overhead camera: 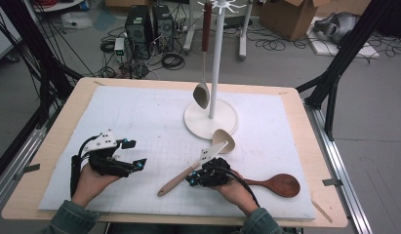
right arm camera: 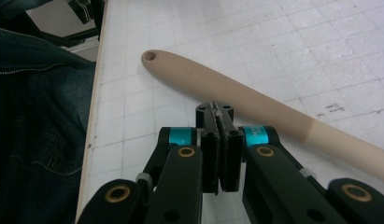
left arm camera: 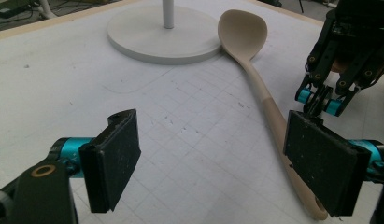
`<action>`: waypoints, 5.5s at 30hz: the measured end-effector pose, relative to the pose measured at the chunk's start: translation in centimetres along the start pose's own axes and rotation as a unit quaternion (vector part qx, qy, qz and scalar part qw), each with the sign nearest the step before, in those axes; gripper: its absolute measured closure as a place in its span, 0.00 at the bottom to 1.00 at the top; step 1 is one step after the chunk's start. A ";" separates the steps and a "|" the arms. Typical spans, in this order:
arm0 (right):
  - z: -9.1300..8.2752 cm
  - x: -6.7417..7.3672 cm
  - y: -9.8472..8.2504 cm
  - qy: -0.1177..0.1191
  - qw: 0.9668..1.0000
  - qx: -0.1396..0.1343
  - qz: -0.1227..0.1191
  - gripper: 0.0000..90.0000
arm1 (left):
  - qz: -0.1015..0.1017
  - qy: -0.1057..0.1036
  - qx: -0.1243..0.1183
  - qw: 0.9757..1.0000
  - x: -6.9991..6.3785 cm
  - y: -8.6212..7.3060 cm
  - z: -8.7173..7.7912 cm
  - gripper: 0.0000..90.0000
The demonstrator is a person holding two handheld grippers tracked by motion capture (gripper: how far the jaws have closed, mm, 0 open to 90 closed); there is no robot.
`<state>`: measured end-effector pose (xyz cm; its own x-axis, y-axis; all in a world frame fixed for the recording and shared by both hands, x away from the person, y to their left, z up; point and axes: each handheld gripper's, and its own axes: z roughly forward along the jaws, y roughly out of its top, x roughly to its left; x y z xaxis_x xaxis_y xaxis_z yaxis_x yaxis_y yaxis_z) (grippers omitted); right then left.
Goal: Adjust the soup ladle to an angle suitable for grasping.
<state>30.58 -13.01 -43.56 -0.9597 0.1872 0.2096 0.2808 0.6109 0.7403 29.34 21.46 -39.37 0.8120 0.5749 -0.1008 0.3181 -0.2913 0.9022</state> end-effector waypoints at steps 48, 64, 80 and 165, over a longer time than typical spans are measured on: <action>2.6 0.1 2.5 0.030 0.996 0.063 -0.060 0.99 | -0.005 0.008 -0.003 1.000 0.1 -0.4 -0.8 0.21; 3.8 -0.7 3.4 0.008 0.998 0.044 -0.045 1.00 | -0.003 0.003 0.002 1.000 0.0 -0.4 -0.5 0.22; 4.9 -2.3 5.3 -0.027 0.999 0.037 -0.026 1.00 | -0.002 0.001 0.000 1.000 0.1 -0.3 -0.6 0.22; -8.2 -7.3 -2.4 -0.184 0.979 -0.002 0.087 0.99 | 0.014 -0.072 0.077 0.994 -1.4 -2.3 4.3 0.46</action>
<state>36.84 -22.14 -41.60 -0.8279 0.5537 0.0891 0.4393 0.5416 0.7167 29.56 17.99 -43.15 0.8797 0.4525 -0.1464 0.3574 -0.4259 0.8311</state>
